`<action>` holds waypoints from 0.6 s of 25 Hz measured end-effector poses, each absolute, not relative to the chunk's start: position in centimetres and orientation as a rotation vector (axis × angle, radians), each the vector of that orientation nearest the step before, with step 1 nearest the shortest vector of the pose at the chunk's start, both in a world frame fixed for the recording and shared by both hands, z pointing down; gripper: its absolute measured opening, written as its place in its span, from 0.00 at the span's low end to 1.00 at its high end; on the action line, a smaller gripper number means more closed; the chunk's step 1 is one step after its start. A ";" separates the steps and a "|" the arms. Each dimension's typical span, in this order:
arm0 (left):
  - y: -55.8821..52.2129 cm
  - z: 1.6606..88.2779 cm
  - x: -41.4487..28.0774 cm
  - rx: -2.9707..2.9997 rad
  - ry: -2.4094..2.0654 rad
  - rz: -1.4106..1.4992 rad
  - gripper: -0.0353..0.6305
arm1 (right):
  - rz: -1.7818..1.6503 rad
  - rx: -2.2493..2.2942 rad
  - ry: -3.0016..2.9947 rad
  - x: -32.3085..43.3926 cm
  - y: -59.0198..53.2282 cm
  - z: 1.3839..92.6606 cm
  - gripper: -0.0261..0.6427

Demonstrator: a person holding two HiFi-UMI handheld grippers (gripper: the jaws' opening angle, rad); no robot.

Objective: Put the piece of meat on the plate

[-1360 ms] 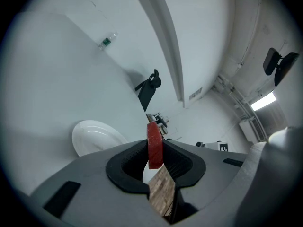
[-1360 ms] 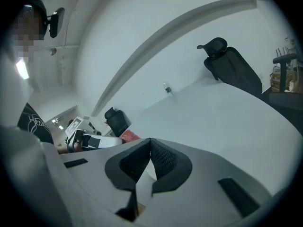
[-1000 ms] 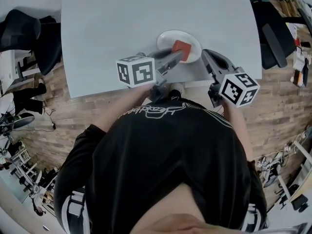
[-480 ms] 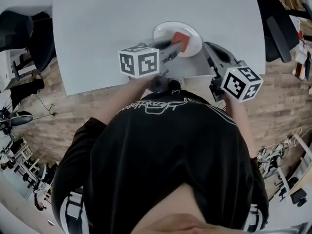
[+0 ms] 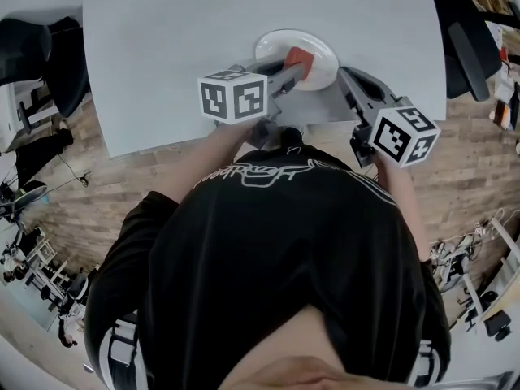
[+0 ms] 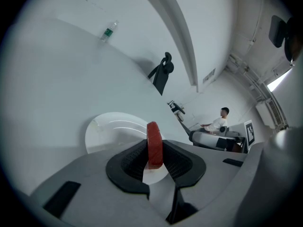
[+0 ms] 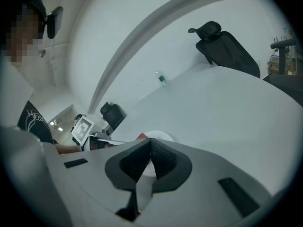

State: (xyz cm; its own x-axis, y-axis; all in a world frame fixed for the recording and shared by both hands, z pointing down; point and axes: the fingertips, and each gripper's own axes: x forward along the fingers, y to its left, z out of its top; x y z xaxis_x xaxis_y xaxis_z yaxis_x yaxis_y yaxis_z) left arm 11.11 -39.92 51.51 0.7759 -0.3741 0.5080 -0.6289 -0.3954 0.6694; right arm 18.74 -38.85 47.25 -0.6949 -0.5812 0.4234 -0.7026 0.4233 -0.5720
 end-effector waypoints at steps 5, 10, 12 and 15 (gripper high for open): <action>-40.1 51.8 11.0 2.016 -0.751 0.334 0.20 | 1.136 1.143 -2.499 18.8 -38.7 47.5 0.05; -40.4 52.0 10.8 2.034 -0.775 0.361 0.20 | 1.146 1.134 -2.488 18.8 -38.7 48.0 0.05; -40.4 52.1 10.8 2.052 -0.788 0.384 0.21 | 1.147 1.130 -2.487 18.8 -38.7 48.0 0.05; -40.4 52.1 10.7 2.074 -0.807 0.418 0.21 | 1.146 1.129 -2.487 18.8 -38.7 47.9 0.05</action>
State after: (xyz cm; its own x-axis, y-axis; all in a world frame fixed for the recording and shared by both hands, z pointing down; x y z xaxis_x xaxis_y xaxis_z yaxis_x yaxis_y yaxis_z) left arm 10.70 -40.43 52.13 0.7360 -0.3934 0.5510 -0.6770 -0.4314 0.5963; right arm 18.79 -38.72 47.90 -0.6958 -0.5659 0.4424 -0.7040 0.4151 -0.5763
